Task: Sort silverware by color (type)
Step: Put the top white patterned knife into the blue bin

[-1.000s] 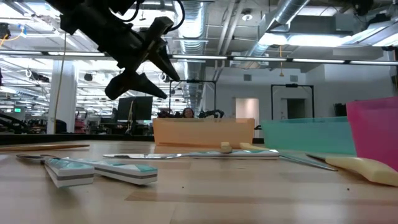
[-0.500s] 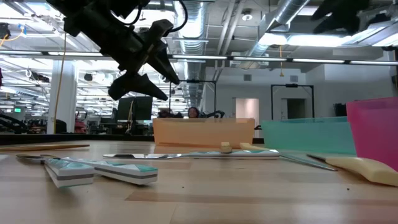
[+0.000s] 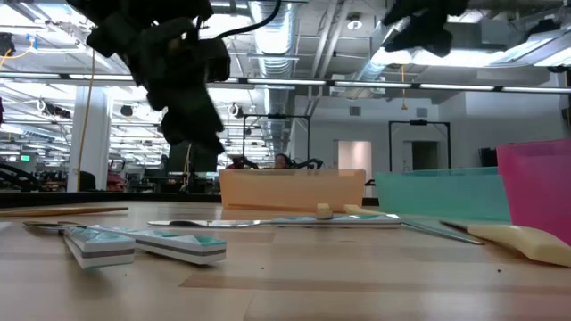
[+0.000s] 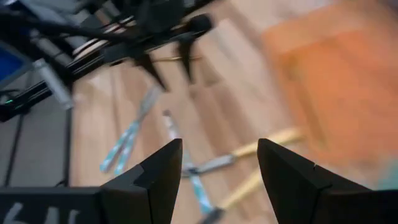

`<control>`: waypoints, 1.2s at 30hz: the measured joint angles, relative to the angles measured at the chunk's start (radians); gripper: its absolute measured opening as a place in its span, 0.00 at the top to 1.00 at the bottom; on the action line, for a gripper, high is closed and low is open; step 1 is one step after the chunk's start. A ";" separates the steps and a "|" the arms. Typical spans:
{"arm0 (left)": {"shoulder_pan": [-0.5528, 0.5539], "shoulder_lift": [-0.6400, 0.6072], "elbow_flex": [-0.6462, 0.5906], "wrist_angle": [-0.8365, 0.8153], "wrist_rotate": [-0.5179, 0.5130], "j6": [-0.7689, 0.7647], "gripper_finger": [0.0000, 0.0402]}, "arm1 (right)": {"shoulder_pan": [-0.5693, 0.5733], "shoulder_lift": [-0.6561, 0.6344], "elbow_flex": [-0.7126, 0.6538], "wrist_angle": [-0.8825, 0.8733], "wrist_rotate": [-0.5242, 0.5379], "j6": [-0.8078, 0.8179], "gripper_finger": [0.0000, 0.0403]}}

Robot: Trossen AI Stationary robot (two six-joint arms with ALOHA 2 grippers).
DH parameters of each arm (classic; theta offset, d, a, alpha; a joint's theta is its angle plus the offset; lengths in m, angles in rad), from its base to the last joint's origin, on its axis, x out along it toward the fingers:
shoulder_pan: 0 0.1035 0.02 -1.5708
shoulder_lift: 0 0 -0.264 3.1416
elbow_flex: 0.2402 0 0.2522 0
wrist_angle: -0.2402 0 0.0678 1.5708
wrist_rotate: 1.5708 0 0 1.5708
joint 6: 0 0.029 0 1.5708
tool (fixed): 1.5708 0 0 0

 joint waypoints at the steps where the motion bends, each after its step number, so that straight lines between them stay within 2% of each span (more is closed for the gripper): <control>1: 0.000 0.000 0.000 -0.018 0.005 0.032 0.50 | 0.026 0.033 0.000 0.036 0.007 0.019 0.43; 8: 0.000 0.000 0.000 -0.095 0.008 0.180 0.50 | 0.164 0.270 0.000 0.242 0.050 0.151 0.43; 14: 0.000 0.000 0.000 -0.119 0.002 0.160 0.50 | 0.207 0.472 0.048 0.258 0.048 0.201 0.43; 17: -0.008 0.000 0.000 -0.138 0.001 0.125 0.50 | 0.210 0.558 0.106 0.212 0.047 0.141 0.43; 24: -0.043 0.000 0.000 -0.184 -0.001 0.018 0.50 | 0.201 0.706 0.258 -0.066 0.045 -0.080 0.43; 27: -0.066 0.000 0.000 -0.183 -0.047 -0.047 0.50 | 0.207 0.730 0.273 -0.128 0.042 -0.181 0.43; 31: -0.093 0.000 0.000 -0.176 -0.112 -0.164 0.50 | 0.208 0.749 0.273 -0.134 -0.001 -0.252 0.43; 36: -0.125 0.000 0.000 -0.176 -0.119 -0.244 0.50 | 0.188 0.747 0.274 -0.101 -0.033 -0.325 0.43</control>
